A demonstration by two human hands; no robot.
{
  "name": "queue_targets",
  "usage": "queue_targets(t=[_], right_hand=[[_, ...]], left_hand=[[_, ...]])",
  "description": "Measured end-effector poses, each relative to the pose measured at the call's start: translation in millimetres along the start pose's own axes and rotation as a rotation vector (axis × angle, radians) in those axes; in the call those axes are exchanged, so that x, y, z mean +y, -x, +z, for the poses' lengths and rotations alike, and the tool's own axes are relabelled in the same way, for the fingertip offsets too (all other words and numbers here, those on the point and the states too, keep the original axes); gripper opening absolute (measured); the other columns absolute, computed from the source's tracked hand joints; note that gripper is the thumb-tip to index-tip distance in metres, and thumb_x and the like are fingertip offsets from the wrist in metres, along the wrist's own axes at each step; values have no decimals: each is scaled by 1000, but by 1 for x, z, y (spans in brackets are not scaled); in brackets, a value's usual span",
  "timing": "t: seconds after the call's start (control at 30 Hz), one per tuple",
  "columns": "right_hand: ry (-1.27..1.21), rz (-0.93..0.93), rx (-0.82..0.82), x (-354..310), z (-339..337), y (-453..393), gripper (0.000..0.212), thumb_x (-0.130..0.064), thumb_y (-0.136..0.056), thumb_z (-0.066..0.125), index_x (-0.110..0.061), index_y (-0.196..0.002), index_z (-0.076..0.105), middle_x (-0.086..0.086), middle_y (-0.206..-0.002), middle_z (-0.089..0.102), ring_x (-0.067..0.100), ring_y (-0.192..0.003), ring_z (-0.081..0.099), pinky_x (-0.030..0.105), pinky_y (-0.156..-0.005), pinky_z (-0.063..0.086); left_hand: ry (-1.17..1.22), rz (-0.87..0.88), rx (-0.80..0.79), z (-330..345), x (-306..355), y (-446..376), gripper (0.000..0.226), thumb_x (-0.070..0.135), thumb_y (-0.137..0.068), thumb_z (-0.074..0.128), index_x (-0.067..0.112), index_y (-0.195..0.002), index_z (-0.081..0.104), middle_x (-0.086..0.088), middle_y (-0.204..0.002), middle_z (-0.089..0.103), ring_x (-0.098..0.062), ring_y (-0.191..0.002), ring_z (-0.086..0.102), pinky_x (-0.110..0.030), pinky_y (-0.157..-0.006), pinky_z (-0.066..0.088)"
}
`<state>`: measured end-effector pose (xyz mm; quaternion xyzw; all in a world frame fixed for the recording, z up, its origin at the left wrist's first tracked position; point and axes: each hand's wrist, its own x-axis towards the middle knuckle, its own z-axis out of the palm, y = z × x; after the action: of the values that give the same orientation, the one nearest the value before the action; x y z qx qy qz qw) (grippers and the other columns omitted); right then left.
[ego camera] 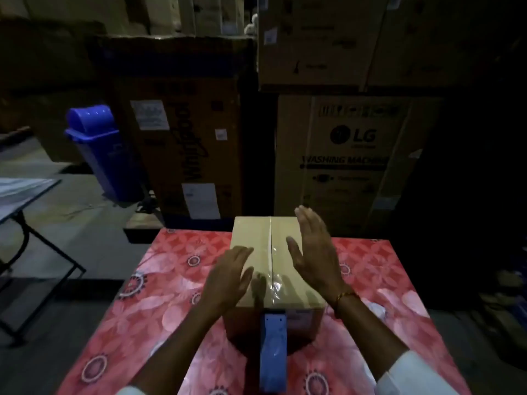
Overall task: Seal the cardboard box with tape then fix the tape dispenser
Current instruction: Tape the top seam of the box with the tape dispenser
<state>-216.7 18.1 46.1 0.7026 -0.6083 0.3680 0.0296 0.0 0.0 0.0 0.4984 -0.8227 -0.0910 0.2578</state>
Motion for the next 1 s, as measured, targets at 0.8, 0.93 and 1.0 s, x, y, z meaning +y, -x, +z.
queue_targets(t=[0.8, 0.93, 1.0], right_hand=[[-281, 722, -303, -55, 80, 193, 109, -69, -75, 64, -28, -161, 11, 8, -149, 36, 36, -125, 55, 54, -90, 54], [-172, 723, -337, -63, 83, 198, 104, -59, -79, 61, -13, -160, 16, 14, -141, 39, 36, -115, 59, 48, -84, 56], [-124, 724, -340, -65, 81, 199, 105, -65, -74, 53, -13, -159, 19, 12, -137, 42, 35, -109, 62, 45, -78, 56]], left_hand=[[-215, 111, -450, 47, -3, 13, 74, 73, -89, 3, 42, -157, 7, 3, -168, -5, -18, -154, -10, -48, -123, -5], [-235, 123, -437, 51, -7, 13, 66, 66, -96, 11, 42, -157, 6, 2, -168, -6, -19, -154, -10, -47, -123, -6], [-233, 120, -431, 53, -8, 14, 65, 66, -96, 12, 42, -157, 7, 2, -168, -5, -19, -154, -9, -48, -123, -5]])
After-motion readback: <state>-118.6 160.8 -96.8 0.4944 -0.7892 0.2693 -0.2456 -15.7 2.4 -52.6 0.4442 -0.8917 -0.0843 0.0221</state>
